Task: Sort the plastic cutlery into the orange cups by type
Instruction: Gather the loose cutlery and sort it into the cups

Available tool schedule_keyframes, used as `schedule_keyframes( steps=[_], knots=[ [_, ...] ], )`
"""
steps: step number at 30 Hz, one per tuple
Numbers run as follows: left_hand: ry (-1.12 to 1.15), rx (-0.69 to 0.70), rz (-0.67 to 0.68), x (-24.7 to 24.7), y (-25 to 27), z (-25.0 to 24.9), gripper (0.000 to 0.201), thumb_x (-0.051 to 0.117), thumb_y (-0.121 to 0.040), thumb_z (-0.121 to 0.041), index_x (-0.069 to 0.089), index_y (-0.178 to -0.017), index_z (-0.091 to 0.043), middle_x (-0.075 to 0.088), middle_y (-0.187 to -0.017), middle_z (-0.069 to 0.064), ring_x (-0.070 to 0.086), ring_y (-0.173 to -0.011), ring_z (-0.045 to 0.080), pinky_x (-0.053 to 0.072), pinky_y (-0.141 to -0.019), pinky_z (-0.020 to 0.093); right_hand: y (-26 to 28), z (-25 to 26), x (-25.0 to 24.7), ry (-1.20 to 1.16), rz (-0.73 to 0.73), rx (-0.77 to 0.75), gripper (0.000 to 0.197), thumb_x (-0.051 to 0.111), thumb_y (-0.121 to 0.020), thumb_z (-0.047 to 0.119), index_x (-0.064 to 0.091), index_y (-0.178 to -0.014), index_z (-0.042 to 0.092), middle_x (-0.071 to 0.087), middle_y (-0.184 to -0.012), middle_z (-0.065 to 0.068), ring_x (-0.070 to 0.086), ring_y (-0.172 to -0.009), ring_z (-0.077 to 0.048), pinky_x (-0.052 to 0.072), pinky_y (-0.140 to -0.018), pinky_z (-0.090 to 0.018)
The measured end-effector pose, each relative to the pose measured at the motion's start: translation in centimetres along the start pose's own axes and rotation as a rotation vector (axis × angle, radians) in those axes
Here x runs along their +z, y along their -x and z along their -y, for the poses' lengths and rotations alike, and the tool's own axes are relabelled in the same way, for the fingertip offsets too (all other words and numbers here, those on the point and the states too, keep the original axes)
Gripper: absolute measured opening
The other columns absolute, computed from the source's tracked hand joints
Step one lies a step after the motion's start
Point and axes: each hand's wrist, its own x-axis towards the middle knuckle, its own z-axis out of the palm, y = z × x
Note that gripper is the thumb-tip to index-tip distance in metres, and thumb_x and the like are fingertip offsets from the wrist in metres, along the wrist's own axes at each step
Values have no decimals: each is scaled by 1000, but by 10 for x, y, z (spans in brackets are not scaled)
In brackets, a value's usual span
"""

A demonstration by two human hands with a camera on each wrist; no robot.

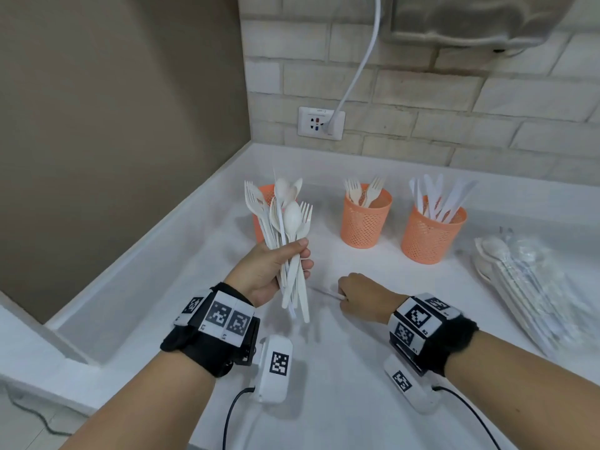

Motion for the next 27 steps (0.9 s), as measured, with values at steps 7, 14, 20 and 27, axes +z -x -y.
schedule_keyframes(
  steps=[7,14,20,27],
  knots=[
    [-56,-3,-13,35,-4,7,6,56,-90,-4,56,-86,-9,57,-66,4,56,-48,10,52,-54,24,27,-8,-68,-620,-471,-114,12,41,-96,12,43,-85,17,42,-68,4,42,-63,-14,34,-49,-14],
    [-207,16,101,73,-8,18,31,55,-88,2,45,-113,-14,52,-73,3,58,-53,10,56,-63,30,19,6,-106,-793,-602,-183,19,63,-87,20,58,-70,13,43,-58,4,43,-53,-8,36,-54,-18],
    [-196,-31,61,82,-12,31,18,54,-89,0,48,-104,-9,50,-71,4,55,-52,9,52,-52,21,22,-3,-132,-1121,-607,-172,25,45,-97,20,56,-76,13,46,-67,1,43,-59,-12,36,-57,-23],
    [68,-88,-27,77,-25,35,7,53,-90,1,57,-87,-3,61,-68,3,59,-49,7,53,-56,22,42,-14,-137,-1172,-652,-332,22,38,-100,31,53,-98,15,43,-59,1,40,-42,-6,36,-44,-20]
  ],
)
